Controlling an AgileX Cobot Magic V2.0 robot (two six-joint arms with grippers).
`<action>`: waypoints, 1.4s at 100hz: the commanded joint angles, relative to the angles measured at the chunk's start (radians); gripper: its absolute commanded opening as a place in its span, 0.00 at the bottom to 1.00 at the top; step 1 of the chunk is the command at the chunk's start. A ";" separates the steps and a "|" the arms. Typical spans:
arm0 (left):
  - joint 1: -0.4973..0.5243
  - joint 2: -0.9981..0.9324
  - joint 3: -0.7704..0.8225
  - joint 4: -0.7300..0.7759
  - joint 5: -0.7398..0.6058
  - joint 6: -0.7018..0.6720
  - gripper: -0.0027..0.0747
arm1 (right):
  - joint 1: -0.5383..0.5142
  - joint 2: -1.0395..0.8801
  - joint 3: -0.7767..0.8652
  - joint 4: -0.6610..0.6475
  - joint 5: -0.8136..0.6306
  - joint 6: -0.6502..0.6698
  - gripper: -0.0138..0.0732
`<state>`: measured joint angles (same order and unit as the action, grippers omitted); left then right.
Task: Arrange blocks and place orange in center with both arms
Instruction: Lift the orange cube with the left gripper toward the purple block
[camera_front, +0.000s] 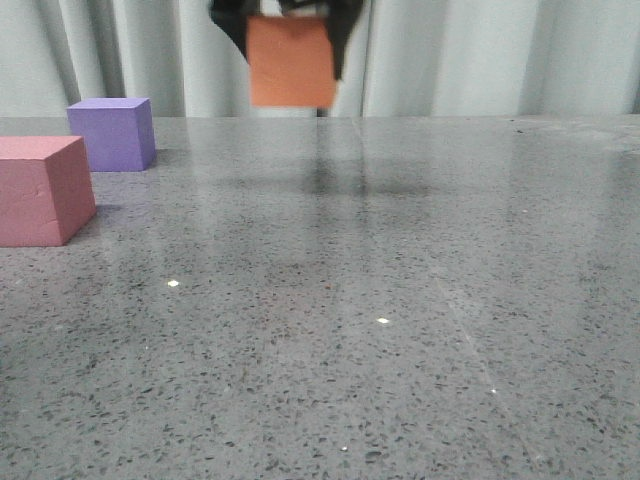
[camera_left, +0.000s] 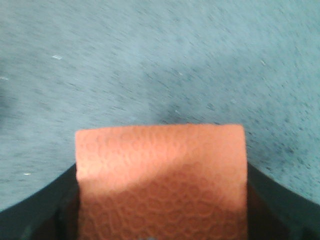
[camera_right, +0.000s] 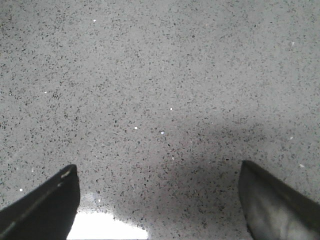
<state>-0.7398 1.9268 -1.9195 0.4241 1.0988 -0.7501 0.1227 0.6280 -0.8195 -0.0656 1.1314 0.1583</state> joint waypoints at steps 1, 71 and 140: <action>0.032 -0.098 -0.035 0.040 0.004 0.018 0.25 | 0.001 0.002 -0.021 -0.004 -0.055 -0.006 0.89; 0.187 -0.241 0.113 0.034 0.035 0.102 0.25 | 0.001 0.002 -0.021 -0.005 -0.051 -0.006 0.89; 0.305 -0.381 0.472 -0.083 -0.268 0.104 0.25 | 0.001 0.002 -0.021 -0.005 -0.053 -0.006 0.89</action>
<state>-0.4344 1.5924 -1.4208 0.3284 0.8953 -0.6472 0.1227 0.6280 -0.8195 -0.0641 1.1314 0.1576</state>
